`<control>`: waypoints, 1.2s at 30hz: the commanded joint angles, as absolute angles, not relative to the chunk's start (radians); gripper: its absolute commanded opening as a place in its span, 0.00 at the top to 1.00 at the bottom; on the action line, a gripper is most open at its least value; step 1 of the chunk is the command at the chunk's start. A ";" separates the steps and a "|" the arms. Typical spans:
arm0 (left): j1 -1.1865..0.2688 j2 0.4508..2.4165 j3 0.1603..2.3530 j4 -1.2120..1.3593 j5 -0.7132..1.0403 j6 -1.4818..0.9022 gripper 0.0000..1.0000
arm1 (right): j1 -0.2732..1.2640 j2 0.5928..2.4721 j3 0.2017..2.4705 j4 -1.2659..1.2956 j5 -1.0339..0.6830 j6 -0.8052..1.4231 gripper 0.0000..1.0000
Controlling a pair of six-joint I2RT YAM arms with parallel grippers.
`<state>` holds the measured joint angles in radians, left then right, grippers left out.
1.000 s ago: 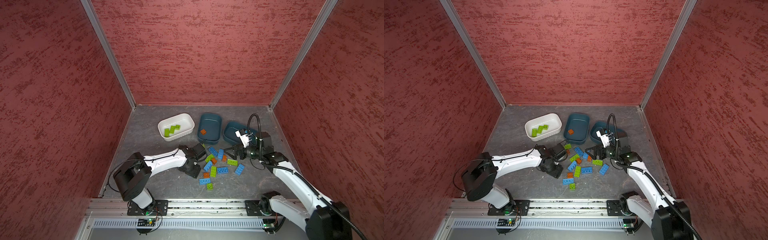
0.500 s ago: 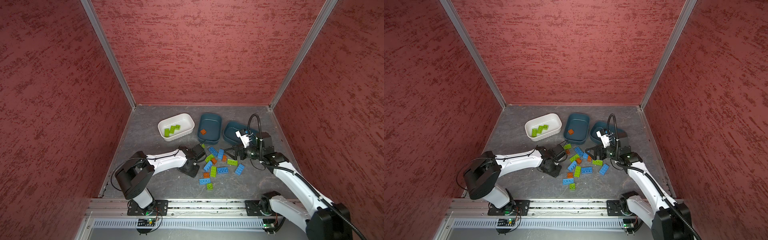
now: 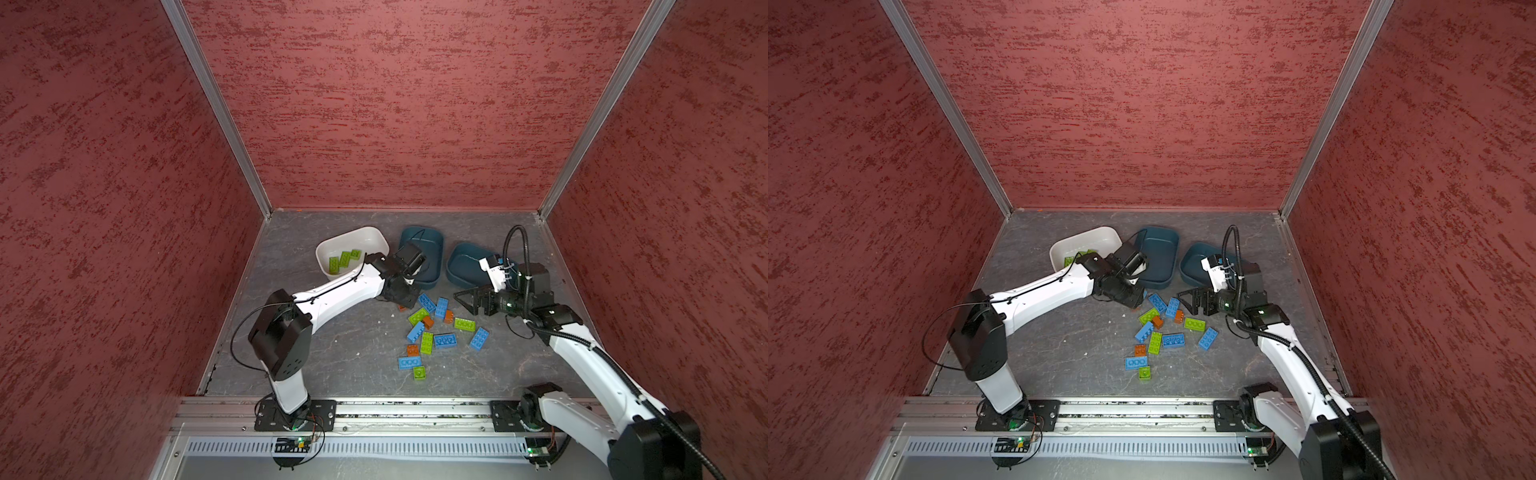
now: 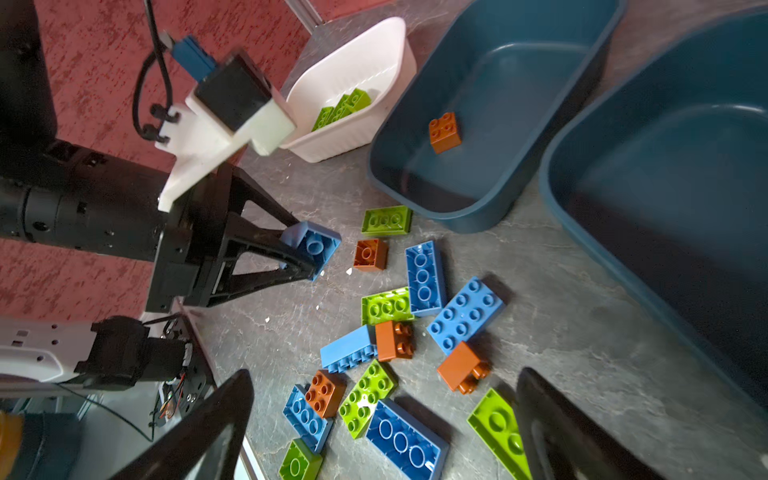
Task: Sort the legos into containers by color
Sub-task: 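Carry the blue wedge brick into the farther teal tub and release it, then return the left gripper to the pile and grasp a lime-green brick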
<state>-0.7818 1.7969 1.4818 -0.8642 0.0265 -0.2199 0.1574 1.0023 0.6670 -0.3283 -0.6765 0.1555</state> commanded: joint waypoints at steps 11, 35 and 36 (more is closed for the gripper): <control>-0.780 2.163 1.981 -0.739 0.093 -0.087 0.57 | 0.003 0.962 0.717 -0.355 -0.622 0.184 0.01; -0.815 2.271 2.163 -0.706 0.067 0.013 0.17 | -0.012 0.920 0.695 -0.336 -0.680 0.187 0.01; -0.814 2.224 2.100 -0.704 0.062 0.025 0.17 | -0.012 0.923 0.695 -0.338 -0.687 0.183 0.01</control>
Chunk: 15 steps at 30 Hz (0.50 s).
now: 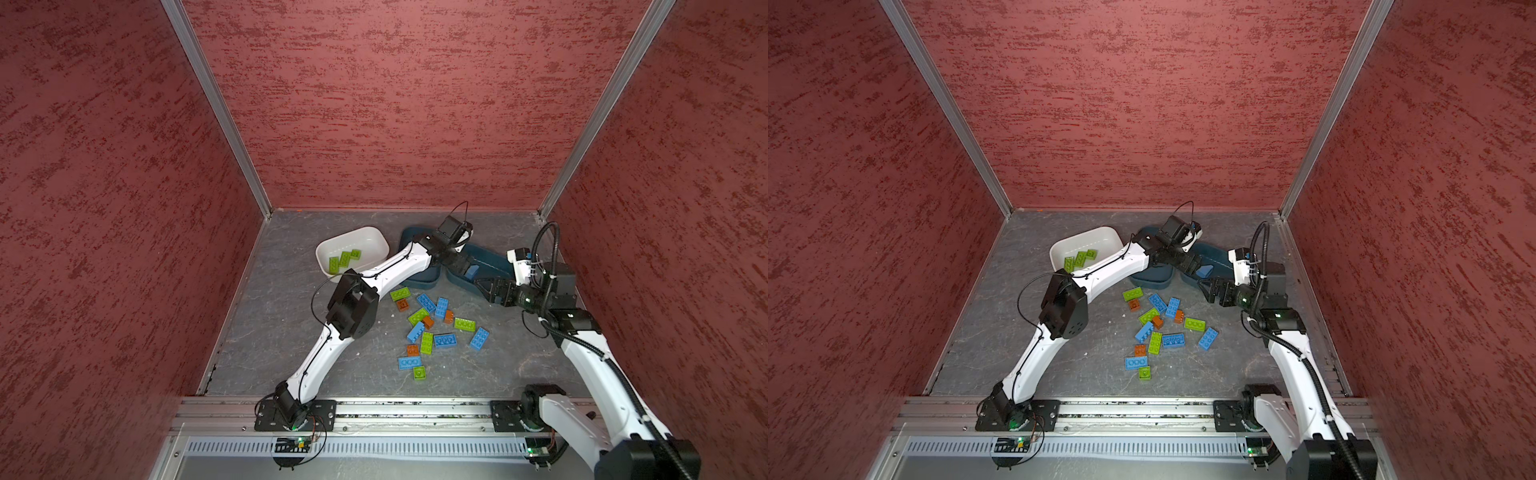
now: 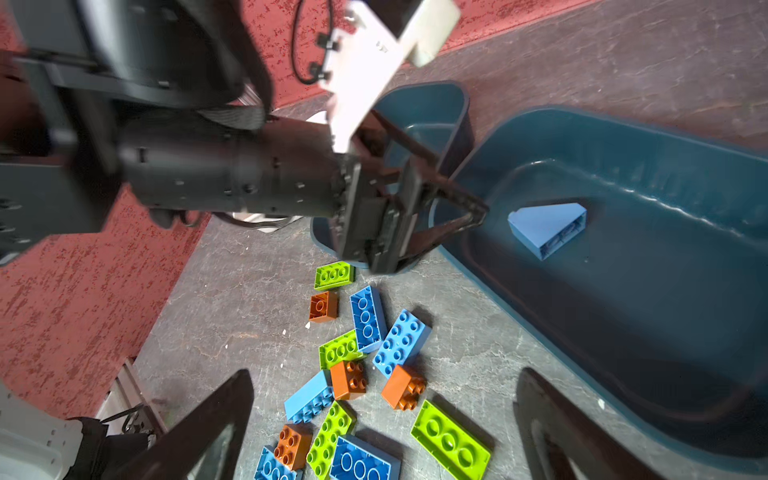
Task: Sort the legos into containers by color
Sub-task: 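Return the left gripper to the pile and grasp a lime-green brick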
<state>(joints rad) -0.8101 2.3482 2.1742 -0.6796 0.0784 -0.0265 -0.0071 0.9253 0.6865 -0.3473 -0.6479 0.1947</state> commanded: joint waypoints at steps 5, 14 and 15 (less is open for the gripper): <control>-0.797 1.993 1.799 -0.699 0.070 0.080 0.17 | -0.011 0.926 0.693 -0.338 -0.713 0.174 0.01; -0.660 1.729 1.399 -0.646 0.092 0.142 0.18 | -0.011 0.928 0.669 -0.307 -0.755 0.191 0.01; -0.645 1.717 1.371 -0.638 0.089 0.147 0.18 | -0.011 0.928 0.665 -0.301 -0.759 0.195 0.01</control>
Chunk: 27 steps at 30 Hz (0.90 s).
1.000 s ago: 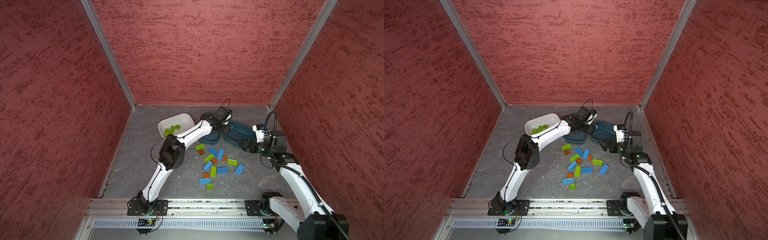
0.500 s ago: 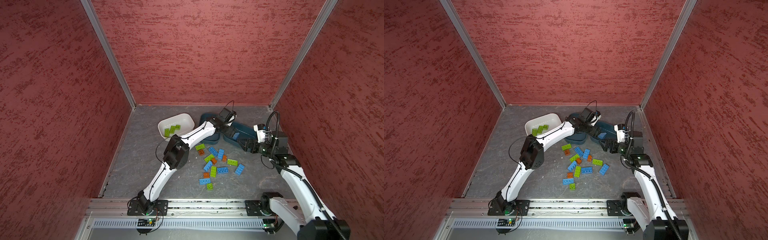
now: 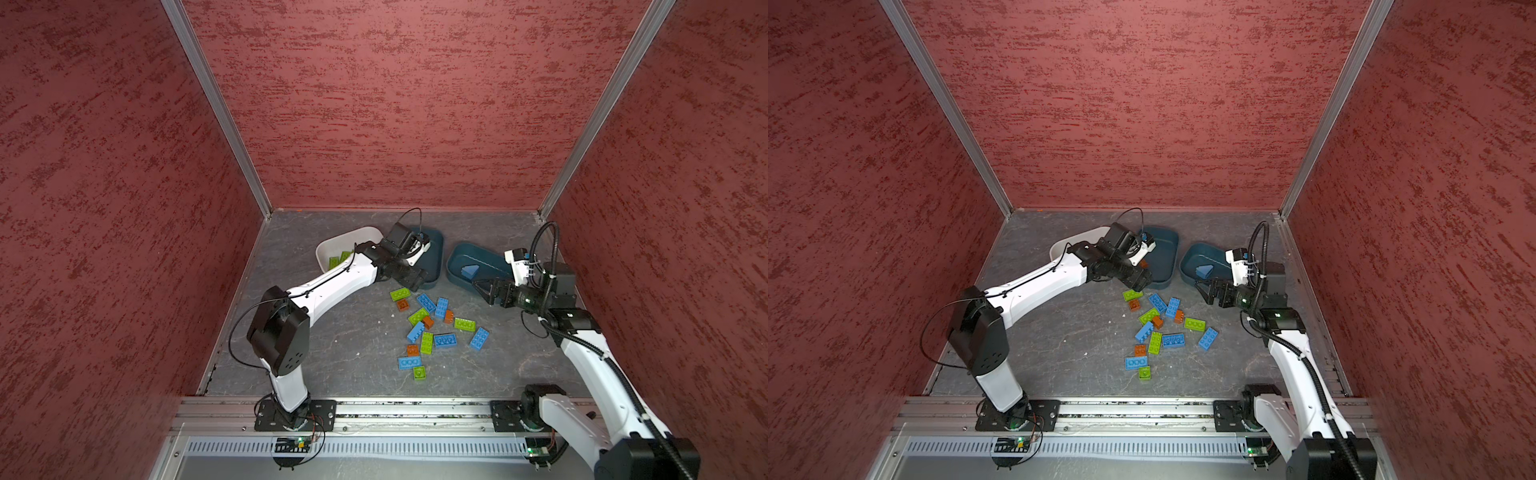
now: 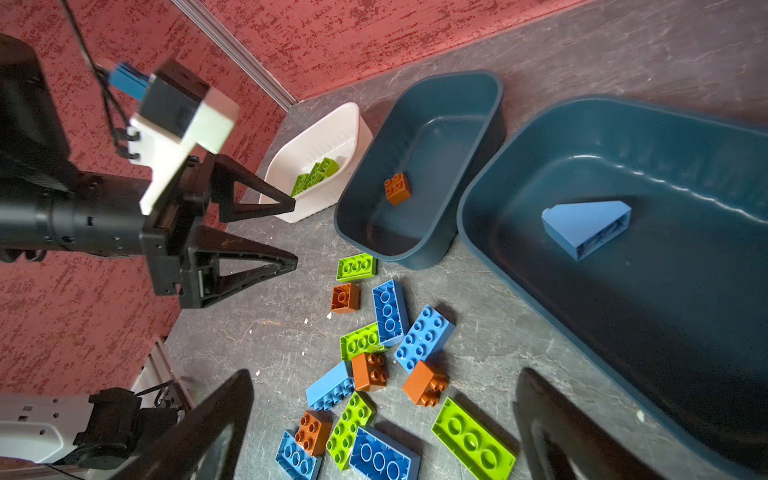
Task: Sort the legos into containers by color
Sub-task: 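Return the left gripper to the pile and grasp a lime-green brick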
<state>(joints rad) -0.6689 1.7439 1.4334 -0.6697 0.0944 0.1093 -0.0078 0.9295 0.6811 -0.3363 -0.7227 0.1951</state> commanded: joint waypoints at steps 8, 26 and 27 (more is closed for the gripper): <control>-0.559 1.717 1.223 -0.527 0.098 0.193 0.21 | -0.009 0.933 0.657 -0.290 -0.767 0.201 0.01; -0.561 1.855 1.194 -0.388 0.075 0.247 0.35 | -0.009 0.923 0.644 -0.284 -0.773 0.195 0.01; -0.563 1.857 1.195 -0.387 0.081 0.250 0.35 | -0.009 0.924 0.644 -0.282 -0.775 0.198 0.01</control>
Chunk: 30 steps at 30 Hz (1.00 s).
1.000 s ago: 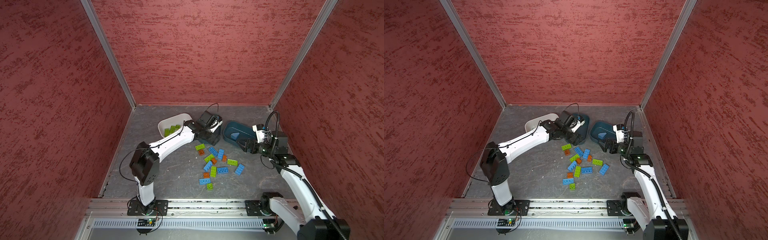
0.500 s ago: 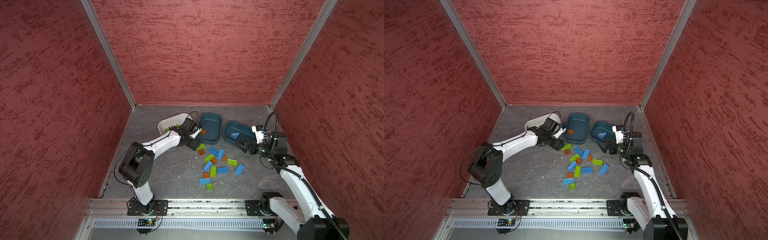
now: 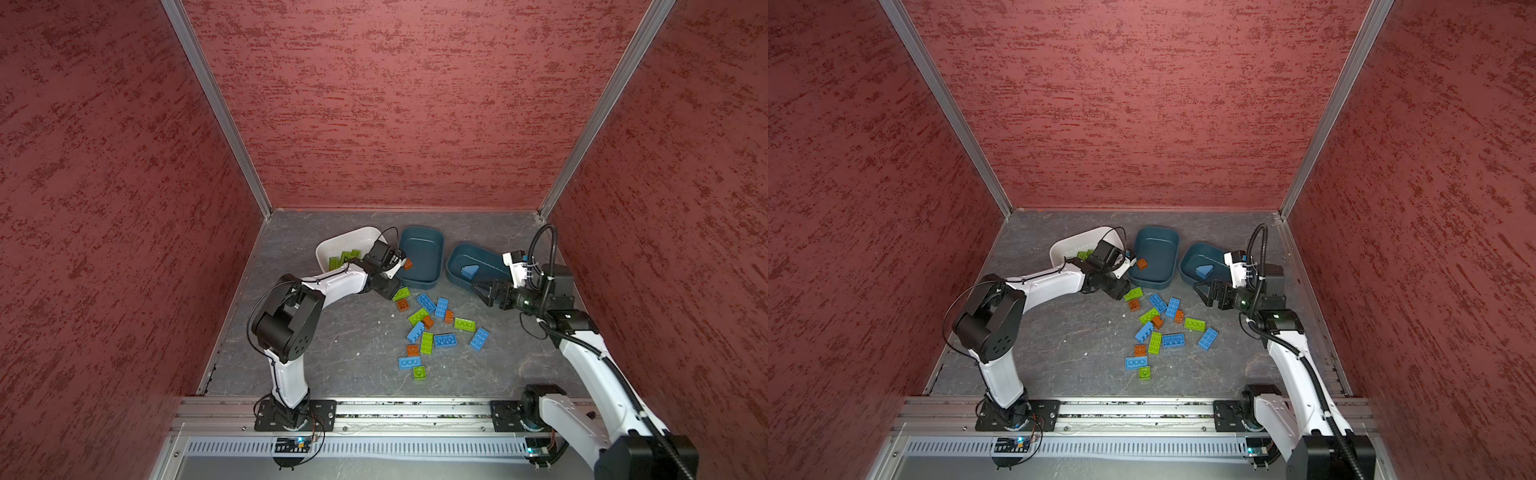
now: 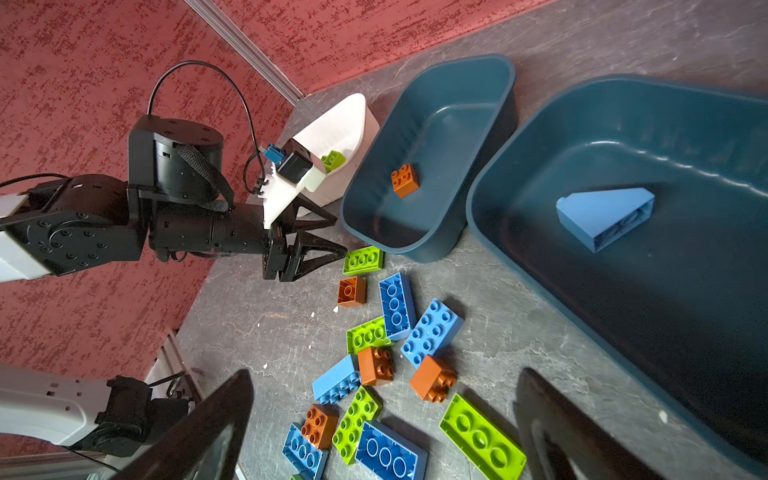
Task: Sort the legos into containers by color
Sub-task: 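Return the left gripper to the pile and grasp a lime-green brick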
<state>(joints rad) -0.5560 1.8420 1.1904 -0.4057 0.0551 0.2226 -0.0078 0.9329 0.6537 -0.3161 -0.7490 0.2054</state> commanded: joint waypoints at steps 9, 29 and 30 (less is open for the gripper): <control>-0.580 1.887 1.231 -0.444 0.115 0.309 0.36 | -0.010 0.919 0.642 -0.284 -0.790 0.202 0.01; -0.614 1.940 1.248 -0.491 0.078 0.459 0.37 | -0.008 0.922 0.643 -0.281 -0.802 0.207 0.01; -0.611 1.945 1.255 -0.498 0.084 0.462 0.37 | -0.008 0.922 0.643 -0.280 -0.802 0.207 0.01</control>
